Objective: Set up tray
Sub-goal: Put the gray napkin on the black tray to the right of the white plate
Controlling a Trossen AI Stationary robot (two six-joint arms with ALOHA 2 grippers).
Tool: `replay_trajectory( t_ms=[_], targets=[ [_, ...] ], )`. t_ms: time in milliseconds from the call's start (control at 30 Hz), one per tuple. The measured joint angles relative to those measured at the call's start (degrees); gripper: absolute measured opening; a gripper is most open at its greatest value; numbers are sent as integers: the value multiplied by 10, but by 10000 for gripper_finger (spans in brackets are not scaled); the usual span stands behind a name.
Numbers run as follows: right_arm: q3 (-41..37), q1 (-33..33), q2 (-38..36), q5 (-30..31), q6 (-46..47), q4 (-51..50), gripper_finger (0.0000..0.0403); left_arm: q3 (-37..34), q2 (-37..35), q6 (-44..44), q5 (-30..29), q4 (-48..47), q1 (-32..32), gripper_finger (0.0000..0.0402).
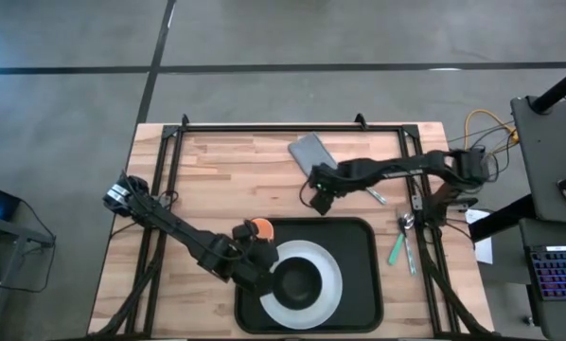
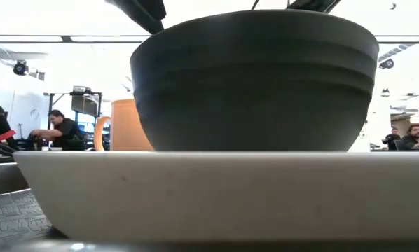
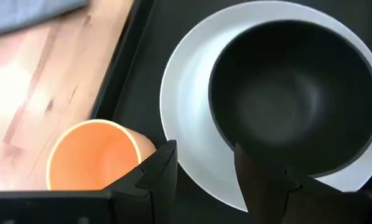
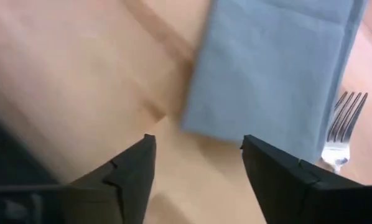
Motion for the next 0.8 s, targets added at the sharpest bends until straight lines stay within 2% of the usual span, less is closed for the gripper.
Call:
replay_trajectory(
  t_ms=[200, 433, 633, 800],
  targets=[
    [27, -39, 75, 8, -14, 3, 252, -8, -5, -20, -3, 0, 4, 141],
    [64, -70, 142, 33, -45, 3, 246, -12, -6, -33, -8, 1, 4, 141],
    [71, -105, 173, -33, -44, 2, 212, -19, -6, -51, -8, 0, 2, 141],
    [69, -121, 174, -69, -43, 4, 146, -20, -6, -51, -8, -7, 1, 141]
  ],
)
